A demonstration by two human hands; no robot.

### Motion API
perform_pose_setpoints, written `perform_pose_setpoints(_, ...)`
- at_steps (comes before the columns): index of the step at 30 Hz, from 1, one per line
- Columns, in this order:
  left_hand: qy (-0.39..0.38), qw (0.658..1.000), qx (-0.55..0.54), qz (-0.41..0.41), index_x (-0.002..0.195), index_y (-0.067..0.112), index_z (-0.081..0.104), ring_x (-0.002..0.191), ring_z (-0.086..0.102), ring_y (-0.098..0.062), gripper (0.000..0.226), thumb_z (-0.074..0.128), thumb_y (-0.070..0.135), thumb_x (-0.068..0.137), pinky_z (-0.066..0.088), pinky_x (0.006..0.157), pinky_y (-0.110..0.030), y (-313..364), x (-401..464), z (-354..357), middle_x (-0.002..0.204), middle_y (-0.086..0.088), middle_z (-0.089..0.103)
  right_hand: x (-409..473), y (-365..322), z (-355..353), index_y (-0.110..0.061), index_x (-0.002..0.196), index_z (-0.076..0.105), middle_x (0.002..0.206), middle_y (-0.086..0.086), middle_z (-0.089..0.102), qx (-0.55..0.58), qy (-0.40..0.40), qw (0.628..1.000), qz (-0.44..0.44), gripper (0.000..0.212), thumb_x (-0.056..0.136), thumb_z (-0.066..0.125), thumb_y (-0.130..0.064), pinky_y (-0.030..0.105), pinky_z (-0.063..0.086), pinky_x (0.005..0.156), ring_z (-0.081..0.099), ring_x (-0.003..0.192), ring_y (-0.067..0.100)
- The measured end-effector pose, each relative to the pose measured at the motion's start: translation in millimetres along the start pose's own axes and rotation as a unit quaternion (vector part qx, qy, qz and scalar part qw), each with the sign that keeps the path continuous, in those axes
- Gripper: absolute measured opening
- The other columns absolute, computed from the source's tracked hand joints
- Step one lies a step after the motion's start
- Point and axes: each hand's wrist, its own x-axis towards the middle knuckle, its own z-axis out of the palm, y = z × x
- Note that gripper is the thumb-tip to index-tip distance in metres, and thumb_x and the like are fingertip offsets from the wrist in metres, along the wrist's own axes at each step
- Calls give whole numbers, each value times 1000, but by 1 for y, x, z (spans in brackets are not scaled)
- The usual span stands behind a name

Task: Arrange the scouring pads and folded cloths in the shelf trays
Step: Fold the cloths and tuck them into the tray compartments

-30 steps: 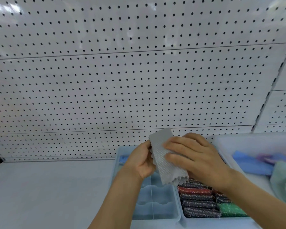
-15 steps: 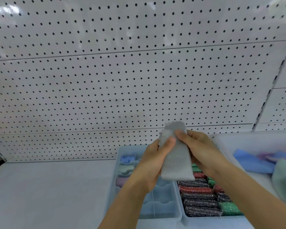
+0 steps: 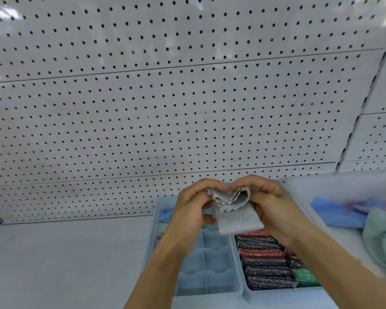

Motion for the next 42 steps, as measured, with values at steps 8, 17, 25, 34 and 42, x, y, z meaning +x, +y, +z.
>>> perform_pose_setpoints(8, -54, 993, 35, -103, 109, 10, 67, 80, 71, -21, 42, 63, 40, 80, 58, 59, -33, 4, -6, 1, 92, -7, 74, 1, 4, -2, -19, 59, 69, 69, 5, 65, -101, 34, 993, -59, 57, 90, 37, 17, 34, 45, 63, 55, 68, 23)
perform_pose_setpoints(17, 77, 996, 51, 22, 100, 10, 67, 71, 70, -21, 13, 64, 3, 90, 56, 52, -30, 1, -5, -4, 92, -8, 70, -3, 13, -1, -16, 117, 64, 99, 15, 70, -13, -4, 1000, -12, 38, 81, 73, -24, 34, 51, 54, 63, 73, 26)
perform_pose_setpoints(25, 0, 997, -79, -6, 87, 10, 76, 84, 70, -28, 19, 61, 1, 81, 57, 67, -32, -1, -9, -23, 97, -12, 72, -2, 11, 11, -11, 72, 75, 88, 10, 69, 93, 1, 995, -26, 27, 76, 58, 9, 26, 51, 51, 62, 66, 19)
perform_pose_setpoints(34, 4, 996, 72, -45, 109, 28, 68, 97, 68, -24, 36, 65, 0, 87, 53, 58, -20, -6, -25, -59, 101, 4, 70, 2, 33, 27, -4, 77, 75, 98, 10, 72, -54, -4, 998, -30, 9, 79, 66, -2, 28, 55, 74, 68, 89, 22)
perform_pose_setpoints(42, 34, 964, 262, -21, 100, 29, 67, 82, 63, -17, 45, 69, -9, 75, 55, 63, -18, -33, -32, -109, 101, -11, 63, 18, 73, 65, -21, 104, 66, 97, -7, 69, -303, -94, 948, 28, 33, 77, 74, -3, 14, 48, 77, 62, 86, 0)
